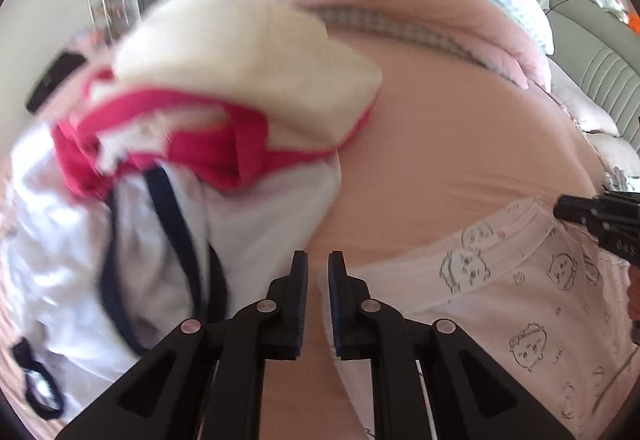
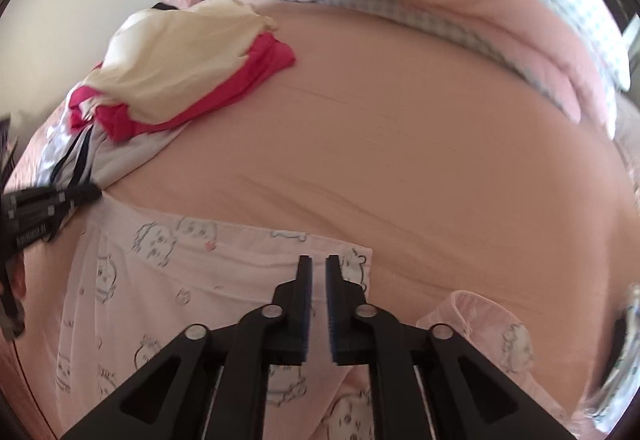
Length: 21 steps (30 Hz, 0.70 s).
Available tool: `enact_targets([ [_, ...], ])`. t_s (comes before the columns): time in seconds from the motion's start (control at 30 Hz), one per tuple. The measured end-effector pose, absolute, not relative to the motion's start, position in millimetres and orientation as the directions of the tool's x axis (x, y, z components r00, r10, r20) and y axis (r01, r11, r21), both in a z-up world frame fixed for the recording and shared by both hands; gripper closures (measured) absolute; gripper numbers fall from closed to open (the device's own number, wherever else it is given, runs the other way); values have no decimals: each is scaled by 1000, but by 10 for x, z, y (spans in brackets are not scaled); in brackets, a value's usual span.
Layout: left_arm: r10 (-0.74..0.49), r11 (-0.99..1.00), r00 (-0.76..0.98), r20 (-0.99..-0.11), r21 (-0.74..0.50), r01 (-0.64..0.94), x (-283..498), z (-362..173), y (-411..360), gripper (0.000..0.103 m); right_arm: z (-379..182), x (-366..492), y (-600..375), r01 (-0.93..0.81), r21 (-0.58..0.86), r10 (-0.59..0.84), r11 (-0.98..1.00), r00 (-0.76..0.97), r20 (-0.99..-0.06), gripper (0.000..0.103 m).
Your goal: Fold clothes
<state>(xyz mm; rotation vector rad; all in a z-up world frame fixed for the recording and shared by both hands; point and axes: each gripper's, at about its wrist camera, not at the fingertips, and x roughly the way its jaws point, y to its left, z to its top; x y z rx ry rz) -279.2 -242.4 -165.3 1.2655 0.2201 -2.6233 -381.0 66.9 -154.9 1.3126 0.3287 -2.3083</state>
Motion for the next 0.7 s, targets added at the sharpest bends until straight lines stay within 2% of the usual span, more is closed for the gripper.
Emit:
enact_targets([
  [0.03,-125,-966,-624,-771,-49,253,-2767,-1599,-2411,94,-1530,-3758,651,508,4,-264,-862,-442,-857,73],
  [0.07,-61,-971,-639,-767,-102,215,-2765,-1579,-2398,94,-1543,-3730,640,516,9,-271,-856,-435,-859,61],
  [0.13,80,-969,-623,-778,-207,134,-2817,-1652,-2345,94,-1630,-3725,594,530,22,-275,-848,-404,-872,59],
  [0.2,114,-971,-585,-803,-215,106,-2862,-1776,-2245,94,-1755,-3763,568,522,9,-246,-853,-386,-889,60],
  [0.23,128,-972,-566,-815,-217,92,-2884,-1839,-2194,94,-1820,-3782,572,517,4,-233,-856,-380,-895,63],
  [0.27,144,-971,-539,-830,-223,84,-2907,-1921,-2148,94,-1869,-3799,569,509,-1,-224,-861,-381,-897,79],
  [0.33,126,-977,-532,-837,-198,80,-2860,-1970,-2048,92,-1882,-3805,582,487,10,-227,-873,-389,-893,87],
  [0.37,110,-981,-545,-831,-178,73,-2844,-1957,-2003,89,-1869,-3811,596,479,26,-239,-877,-389,-890,95],
  [0.4,123,-980,-547,-828,-187,63,-2850,-1949,-1990,86,-1848,-3817,623,470,50,-256,-881,-386,-886,97],
  [0.47,158,-976,-551,-820,-215,41,-2851,-1922,-1974,61,-1812,-3818,671,456,80,-279,-886,-388,-878,98],
  [0.53,195,-969,-556,-808,-246,17,-2835,-1885,-1960,55,-1782,-3805,706,451,97,-297,-887,-396,-869,98],
  [0.6,142,-983,-561,-815,-181,15,-2830,-1937,-1877,58,-1766,-3785,721,454,109,-311,-884,-400,-862,98],
  [0.63,100,-991,-561,-822,-135,21,-2844,-1957,-1834,82,-1753,-3768,726,456,107,-314,-884,-406,-858,98],
  [0.67,58,-996,-561,-826,-87,26,-2859,-1978,-1792,97,-1739,-3749,732,458,105,-316,-883,-413,-854,98],
  [0.7,57,-995,-569,-820,-91,30,-2864,-1978,-1780,99,-1725,-3736,743,458,111,-323,-882,-417,-850,98],
])
